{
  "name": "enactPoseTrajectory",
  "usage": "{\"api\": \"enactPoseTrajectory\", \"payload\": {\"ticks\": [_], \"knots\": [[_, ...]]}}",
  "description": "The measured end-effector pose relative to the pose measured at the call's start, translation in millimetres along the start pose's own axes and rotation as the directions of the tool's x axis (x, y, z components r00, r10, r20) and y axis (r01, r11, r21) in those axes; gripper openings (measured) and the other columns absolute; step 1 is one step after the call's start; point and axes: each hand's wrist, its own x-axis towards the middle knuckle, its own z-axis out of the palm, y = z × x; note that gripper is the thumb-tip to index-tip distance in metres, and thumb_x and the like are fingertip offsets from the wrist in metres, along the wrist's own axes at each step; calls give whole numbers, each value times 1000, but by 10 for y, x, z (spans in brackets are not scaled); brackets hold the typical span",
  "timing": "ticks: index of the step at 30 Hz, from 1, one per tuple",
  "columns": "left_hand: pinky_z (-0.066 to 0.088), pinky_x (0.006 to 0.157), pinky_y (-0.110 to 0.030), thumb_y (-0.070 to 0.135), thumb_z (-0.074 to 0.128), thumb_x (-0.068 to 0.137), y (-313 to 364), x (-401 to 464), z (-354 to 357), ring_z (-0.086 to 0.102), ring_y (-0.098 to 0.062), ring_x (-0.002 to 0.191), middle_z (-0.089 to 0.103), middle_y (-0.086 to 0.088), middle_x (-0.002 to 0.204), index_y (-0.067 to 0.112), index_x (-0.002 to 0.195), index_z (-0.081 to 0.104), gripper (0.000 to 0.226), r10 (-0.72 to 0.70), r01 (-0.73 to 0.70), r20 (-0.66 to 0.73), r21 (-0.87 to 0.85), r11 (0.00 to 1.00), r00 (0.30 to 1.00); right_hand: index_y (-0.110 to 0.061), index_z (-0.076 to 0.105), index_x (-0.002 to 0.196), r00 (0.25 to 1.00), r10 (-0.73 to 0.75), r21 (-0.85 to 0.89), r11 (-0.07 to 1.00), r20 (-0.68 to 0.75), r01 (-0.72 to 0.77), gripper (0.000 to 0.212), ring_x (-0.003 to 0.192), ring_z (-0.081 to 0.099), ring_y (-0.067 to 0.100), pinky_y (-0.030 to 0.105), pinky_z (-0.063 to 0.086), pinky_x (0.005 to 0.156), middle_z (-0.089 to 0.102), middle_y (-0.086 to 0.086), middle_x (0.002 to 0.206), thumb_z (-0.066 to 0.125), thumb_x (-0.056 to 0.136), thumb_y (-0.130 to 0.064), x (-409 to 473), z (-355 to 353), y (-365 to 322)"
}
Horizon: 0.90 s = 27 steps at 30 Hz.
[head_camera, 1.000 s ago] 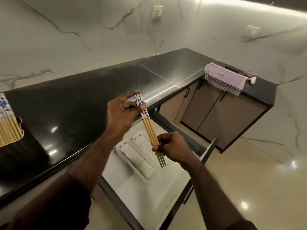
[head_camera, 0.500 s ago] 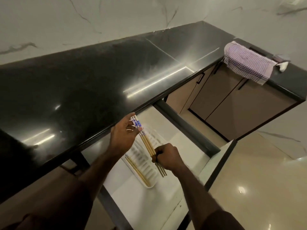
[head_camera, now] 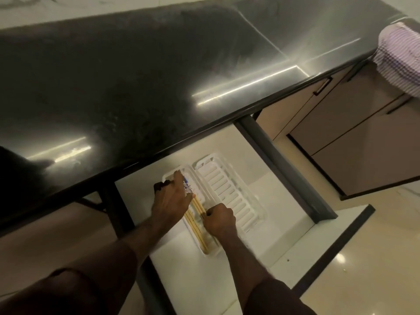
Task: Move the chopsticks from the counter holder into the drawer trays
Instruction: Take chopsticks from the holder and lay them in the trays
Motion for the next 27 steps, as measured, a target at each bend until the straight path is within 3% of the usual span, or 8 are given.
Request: {"api": "enactPoseTrajectory", "payload": {"ticks": [2,5,11,18,27], "knots": [[38,98,-43,45,63,87,-34,28,82,61,-27,110,65,-9,119,14,131,41,58,57,-61,38,135,989,998,-6,71,86,1000,19,-1,1000,-20,-19,20,74,59,25,29,46,65,66,11,80,53,81,-12,31,83,-10],[26,105,-43,49,56,90,-80,69,149,53,-24,120,61,-4,126,19,131,47,52,98,-120,96,264,957,991,-9,70,94,997,73,-12,997,-36,-74,20,86,65,27,34,55,75,68,9,90,56,83,-17,52,165,-40],[23,107,-40,52,51,91,-100,95,242,48,-23,121,59,-2,126,21,120,56,42,103,-156,156,385,910,982,-11,68,103,994,100,-77,992,-52,-104,21,93,65,27,40,57,83,68,9,100,62,83,-19,105,267,-54],[13,114,-43,42,49,92,-47,100,238,44,-23,125,57,-1,126,24,121,58,36,63,-137,191,402,905,979,-12,63,110,998,43,-202,978,-52,-53,26,102,62,27,35,52,80,64,9,110,63,84,-19,103,302,-56],[9,117,-43,39,48,92,-62,114,255,38,-24,133,53,-4,136,21,126,55,39,46,-139,229,409,902,972,-16,55,126,983,-165,-362,924,-78,127,36,101,61,24,35,50,85,64,7,115,59,91,-24,33,351,-44]]}}
